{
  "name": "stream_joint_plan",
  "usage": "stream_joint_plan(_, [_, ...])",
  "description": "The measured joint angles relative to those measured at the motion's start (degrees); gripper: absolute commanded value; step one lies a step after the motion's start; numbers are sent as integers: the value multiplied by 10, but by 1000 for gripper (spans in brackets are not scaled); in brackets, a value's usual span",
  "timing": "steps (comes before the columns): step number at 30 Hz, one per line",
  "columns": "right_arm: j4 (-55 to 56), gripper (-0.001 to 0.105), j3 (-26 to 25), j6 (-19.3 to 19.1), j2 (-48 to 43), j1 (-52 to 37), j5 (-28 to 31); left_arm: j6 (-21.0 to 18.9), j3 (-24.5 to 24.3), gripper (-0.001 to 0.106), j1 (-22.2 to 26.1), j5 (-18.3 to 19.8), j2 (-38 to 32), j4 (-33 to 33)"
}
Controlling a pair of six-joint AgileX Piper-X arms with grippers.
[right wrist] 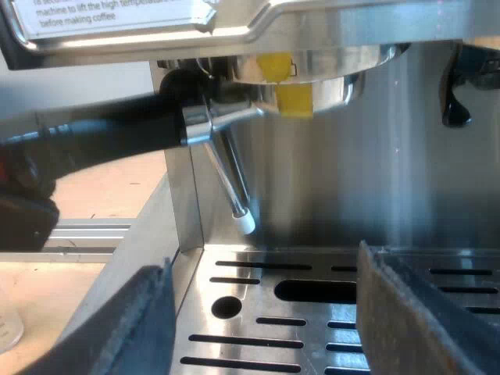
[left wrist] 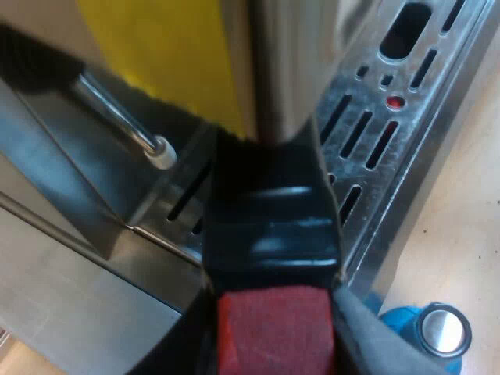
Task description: Put the handle in the coffee machine
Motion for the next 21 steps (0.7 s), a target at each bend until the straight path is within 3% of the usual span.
stream_joint_plan(5, [0,54,0,0,0,0,0,17,0,0,9,19,-1,13])
stream_joint_plan(16, [0,54,0,-2,0,-15,-2,32,-9,0,10,19,0,25])
stream_joint_plan(21, [1,53,0,-5,2,-67,-84,34,-11,0,11,19,0,30])
